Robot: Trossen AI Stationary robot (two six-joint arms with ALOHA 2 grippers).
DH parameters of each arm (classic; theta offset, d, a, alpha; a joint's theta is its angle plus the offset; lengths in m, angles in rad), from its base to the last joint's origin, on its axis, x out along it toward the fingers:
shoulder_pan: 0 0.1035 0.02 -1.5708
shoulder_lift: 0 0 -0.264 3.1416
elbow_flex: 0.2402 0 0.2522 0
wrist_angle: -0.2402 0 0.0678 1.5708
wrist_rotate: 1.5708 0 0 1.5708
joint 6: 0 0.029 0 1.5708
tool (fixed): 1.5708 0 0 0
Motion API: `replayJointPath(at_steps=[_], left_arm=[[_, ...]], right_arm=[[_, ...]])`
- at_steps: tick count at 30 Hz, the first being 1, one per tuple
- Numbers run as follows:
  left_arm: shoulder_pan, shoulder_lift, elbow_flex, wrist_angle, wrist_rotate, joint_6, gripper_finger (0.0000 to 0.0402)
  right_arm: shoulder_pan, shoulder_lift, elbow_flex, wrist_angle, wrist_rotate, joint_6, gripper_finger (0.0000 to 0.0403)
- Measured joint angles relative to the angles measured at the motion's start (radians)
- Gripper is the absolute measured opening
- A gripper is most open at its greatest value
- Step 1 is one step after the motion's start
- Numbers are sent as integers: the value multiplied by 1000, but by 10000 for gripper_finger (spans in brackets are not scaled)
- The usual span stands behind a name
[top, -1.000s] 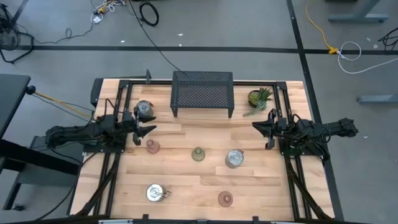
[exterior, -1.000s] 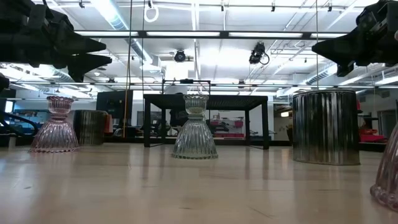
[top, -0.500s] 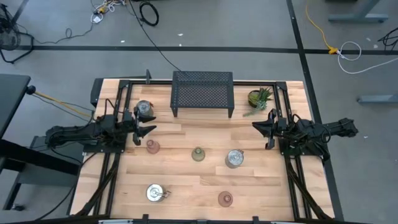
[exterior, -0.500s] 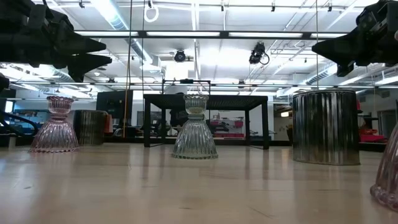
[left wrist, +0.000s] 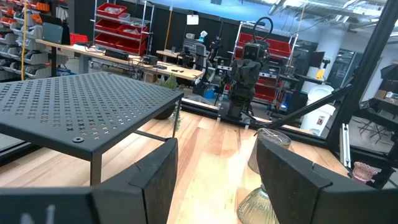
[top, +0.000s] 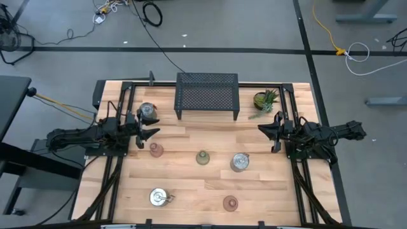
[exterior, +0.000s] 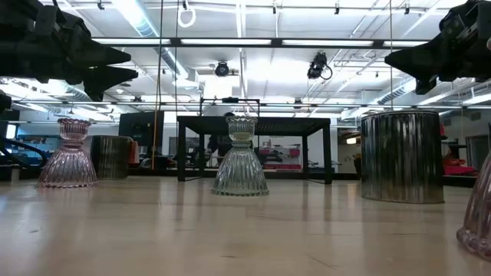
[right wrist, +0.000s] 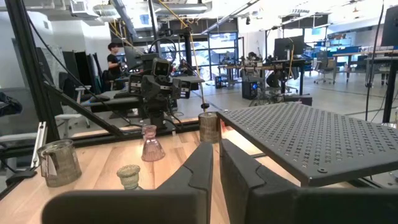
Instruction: Pick & Place candle stick holders
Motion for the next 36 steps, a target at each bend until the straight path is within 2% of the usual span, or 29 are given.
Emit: replayJointPath(at_steps=[7,14,21,25,27,30,32,36], left_arm=[[0,0,0,1,0,-1,222],[0,0,0,36,-3,0,222],[0,0,0,38,-68,0,222],[0,0,0,38,-84,-1,222],[0,0,0,21,-132,3,222],[3,0,0,2,-291,31,222],[15,10,4,-4,-351,44,222],[46,55,83,-114,-379,99,222]], right_arm=[[0,0,0,3,5,-4,32],[-1,0,0,143,174,-52,32],[-1,0,0,215,157,54,32],[-1,0,0,258,161,32,32],[-1,0,0,269,205,4,32],[-1,0,0,263,331,19,32],[-1,0,0,245,346,59,32],[-1,0,0,218,297,78,32]])
